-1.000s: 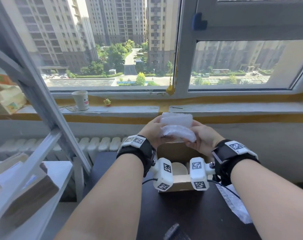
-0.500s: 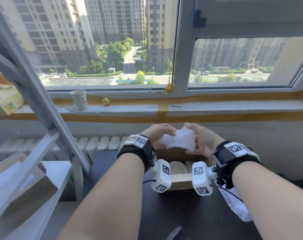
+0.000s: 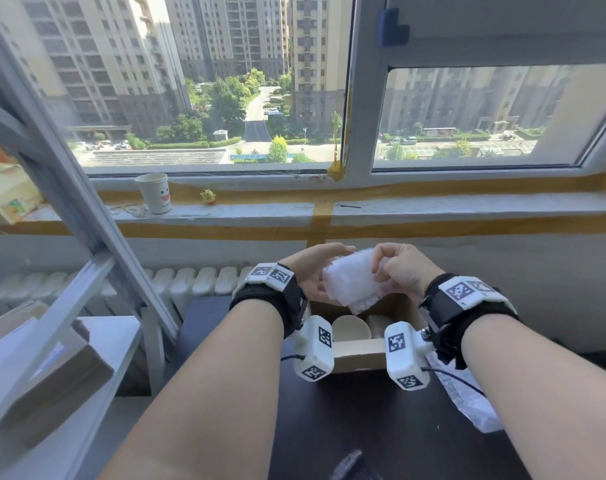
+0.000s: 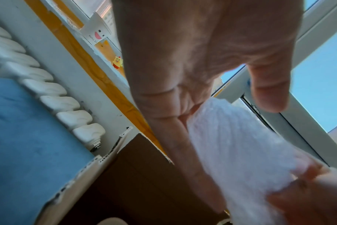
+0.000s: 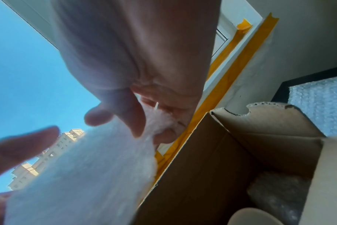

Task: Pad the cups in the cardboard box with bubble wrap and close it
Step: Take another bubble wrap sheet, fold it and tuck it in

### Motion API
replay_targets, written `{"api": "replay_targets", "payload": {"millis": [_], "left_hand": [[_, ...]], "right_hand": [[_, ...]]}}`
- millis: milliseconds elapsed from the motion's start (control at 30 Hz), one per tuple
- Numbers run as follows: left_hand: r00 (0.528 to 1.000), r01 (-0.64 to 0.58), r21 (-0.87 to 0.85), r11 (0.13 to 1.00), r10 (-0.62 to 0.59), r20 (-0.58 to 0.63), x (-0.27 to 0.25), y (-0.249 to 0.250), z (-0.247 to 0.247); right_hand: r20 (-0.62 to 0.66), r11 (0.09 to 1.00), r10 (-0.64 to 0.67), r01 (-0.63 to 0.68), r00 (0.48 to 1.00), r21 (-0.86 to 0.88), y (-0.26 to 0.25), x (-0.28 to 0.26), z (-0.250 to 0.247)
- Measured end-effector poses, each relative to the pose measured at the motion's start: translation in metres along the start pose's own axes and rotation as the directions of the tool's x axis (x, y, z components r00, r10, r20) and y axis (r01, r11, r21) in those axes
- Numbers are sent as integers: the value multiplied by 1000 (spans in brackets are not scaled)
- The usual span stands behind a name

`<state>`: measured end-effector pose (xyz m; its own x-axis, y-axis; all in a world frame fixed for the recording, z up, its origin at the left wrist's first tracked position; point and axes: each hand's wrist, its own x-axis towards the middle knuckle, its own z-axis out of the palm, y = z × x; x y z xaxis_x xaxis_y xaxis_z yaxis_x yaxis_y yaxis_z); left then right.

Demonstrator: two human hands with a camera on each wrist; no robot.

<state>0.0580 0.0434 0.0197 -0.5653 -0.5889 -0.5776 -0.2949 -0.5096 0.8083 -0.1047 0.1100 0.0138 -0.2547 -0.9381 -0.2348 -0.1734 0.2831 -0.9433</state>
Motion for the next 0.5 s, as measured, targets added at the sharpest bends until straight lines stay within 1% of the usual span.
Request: {"api": "replay_targets", "payload": {"millis": [133,267,367,433,500], "left_hand": [[994,98,-18,995,-97,49,4,-2,-3],[989,128,-127,984,-116,96,5,-3,-4],[997,75,-173,982,-73,19,11,-1,-4],[999,19,-148,989,-25,-40,15,3,-1],[994,-45,-94,995,36,-100,17,9,3]], "right_hand": [[-22,999,-53,52,998,-17,-1,4,7],[-44,997,-73,73,996,-9,0,12,10],[-60,996,-77,79,995,33,1,14,12],[-89,986,-68,80,994,148,-1,13,12],[-71,927,-39,63,997,369,-3,15,9]]}}
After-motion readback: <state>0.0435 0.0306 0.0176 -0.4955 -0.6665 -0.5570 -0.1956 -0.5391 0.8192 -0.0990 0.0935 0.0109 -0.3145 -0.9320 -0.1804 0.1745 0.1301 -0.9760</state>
